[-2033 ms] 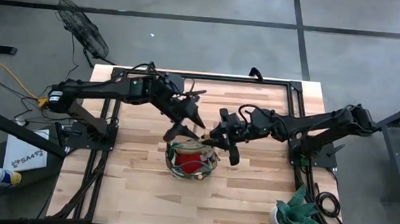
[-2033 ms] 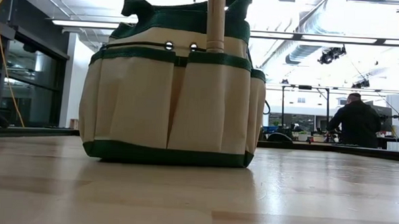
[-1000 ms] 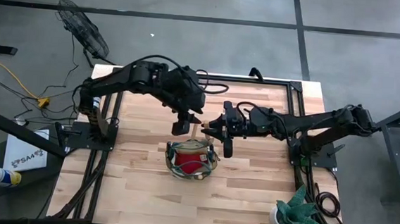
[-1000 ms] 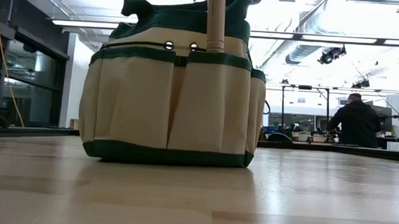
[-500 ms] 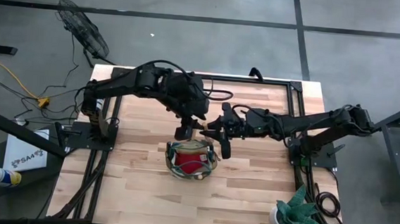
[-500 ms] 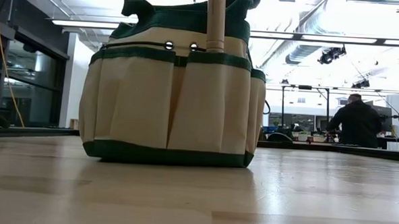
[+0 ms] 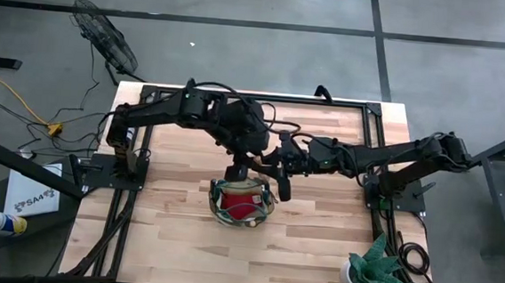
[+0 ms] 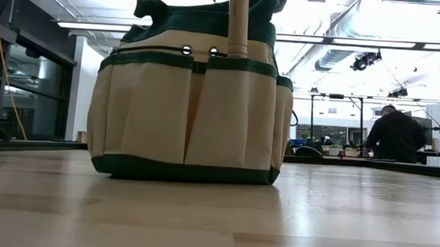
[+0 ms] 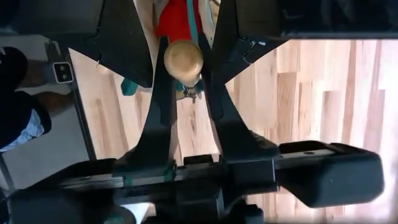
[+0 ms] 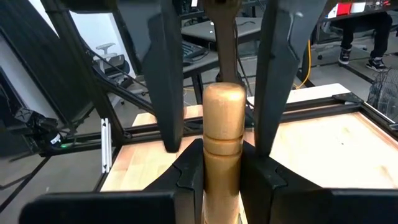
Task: Pick & Place Garden tools in Gardening bag
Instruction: Put the light brown trowel into the white gardening bag
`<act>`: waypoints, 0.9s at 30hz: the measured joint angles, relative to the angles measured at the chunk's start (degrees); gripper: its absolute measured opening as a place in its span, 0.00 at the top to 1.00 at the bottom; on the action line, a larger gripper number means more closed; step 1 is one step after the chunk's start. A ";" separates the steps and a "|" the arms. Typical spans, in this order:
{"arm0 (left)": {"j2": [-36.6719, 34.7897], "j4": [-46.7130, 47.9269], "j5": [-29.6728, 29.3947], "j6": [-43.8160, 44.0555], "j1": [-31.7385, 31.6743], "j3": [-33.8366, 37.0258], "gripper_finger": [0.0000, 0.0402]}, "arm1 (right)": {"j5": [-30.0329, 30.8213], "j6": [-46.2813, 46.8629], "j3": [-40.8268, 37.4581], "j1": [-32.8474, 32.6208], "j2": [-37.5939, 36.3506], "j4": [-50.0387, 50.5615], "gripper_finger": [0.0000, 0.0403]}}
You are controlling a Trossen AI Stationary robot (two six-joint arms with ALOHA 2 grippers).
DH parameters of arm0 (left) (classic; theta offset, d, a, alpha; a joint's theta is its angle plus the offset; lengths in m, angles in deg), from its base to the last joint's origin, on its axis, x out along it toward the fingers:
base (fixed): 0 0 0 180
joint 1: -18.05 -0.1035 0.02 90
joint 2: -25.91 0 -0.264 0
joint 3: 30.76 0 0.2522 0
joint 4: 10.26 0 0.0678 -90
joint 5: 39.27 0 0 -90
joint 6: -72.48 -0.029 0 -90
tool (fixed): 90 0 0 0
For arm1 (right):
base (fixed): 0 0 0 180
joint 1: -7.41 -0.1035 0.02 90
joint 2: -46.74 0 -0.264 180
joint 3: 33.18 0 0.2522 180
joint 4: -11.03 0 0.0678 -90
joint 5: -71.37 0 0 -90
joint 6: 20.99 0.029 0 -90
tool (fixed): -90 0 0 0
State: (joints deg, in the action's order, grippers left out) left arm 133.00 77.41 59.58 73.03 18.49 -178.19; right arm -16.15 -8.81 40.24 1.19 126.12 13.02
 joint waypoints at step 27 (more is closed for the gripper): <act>-0.04 1.13 -1.04 1.47 0.08 0.00 0.61 | 0.42 0.58 0.00 -0.02 0.00 0.47 0.85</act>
State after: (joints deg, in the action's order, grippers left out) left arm 132.96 78.54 58.54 74.50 18.57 -178.19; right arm -15.74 -8.23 40.24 1.17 126.12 13.49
